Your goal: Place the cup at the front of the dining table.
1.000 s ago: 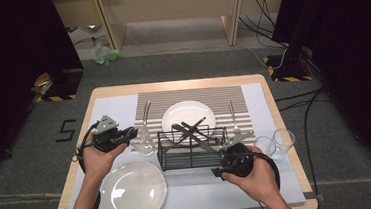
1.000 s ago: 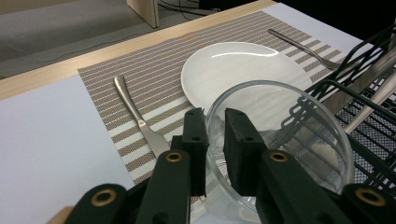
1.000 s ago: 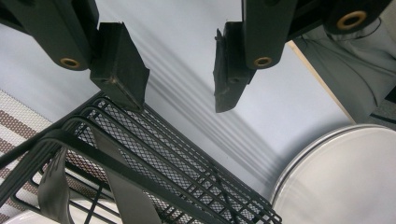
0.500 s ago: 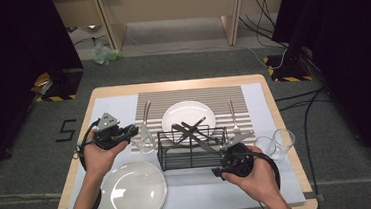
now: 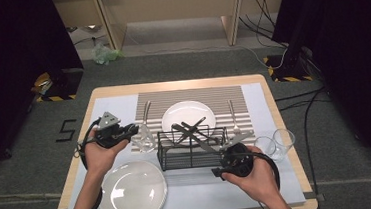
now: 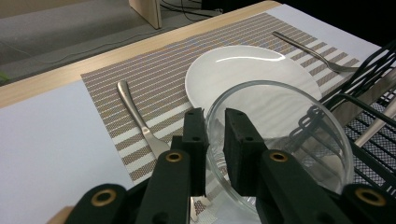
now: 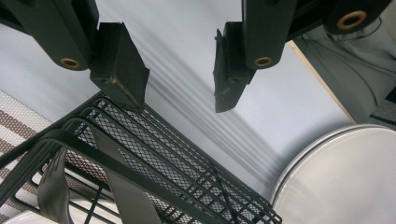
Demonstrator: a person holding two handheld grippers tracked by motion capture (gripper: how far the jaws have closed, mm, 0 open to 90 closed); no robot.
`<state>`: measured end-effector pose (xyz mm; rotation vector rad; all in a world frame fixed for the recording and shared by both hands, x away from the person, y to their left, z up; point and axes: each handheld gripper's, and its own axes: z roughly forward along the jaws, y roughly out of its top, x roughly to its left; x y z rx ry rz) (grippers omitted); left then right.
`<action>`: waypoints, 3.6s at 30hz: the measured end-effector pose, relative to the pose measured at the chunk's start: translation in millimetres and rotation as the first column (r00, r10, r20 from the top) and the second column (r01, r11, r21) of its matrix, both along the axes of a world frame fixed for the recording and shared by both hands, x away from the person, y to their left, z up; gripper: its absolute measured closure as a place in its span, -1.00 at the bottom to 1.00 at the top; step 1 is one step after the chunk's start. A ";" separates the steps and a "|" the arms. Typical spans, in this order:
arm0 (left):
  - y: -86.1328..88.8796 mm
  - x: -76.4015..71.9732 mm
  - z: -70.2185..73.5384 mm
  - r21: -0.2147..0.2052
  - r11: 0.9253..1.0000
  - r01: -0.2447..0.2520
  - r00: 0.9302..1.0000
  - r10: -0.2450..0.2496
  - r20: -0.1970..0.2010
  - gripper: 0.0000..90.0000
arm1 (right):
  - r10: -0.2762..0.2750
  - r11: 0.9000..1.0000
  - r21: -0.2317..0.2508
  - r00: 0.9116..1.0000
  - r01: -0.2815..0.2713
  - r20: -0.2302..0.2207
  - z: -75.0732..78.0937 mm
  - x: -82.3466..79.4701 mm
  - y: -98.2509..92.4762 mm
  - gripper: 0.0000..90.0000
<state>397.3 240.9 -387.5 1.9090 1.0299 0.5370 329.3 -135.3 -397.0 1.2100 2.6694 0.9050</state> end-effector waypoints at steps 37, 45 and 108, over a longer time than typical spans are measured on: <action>-6.2 17.4 -7.6 0.015 1.000 -0.015 1.000 0.015 -0.016 0.74 | 0.002 1.000 0.001 1.000 -0.002 -0.001 0.0 0.4 -0.5 0.20; -8.3 20.8 -7.3 0.015 1.000 -0.012 1.000 0.012 -0.010 0.74 | 0.004 1.000 0.001 1.000 -0.004 -0.001 -0.4 0.8 -0.5 0.20; -19.4 48.8 -27.1 0.037 0.999 -0.017 0.998 0.019 -0.052 0.74 | 0.016 1.000 0.000 1.000 -0.016 -0.001 -2.2 1.4 0.9 0.20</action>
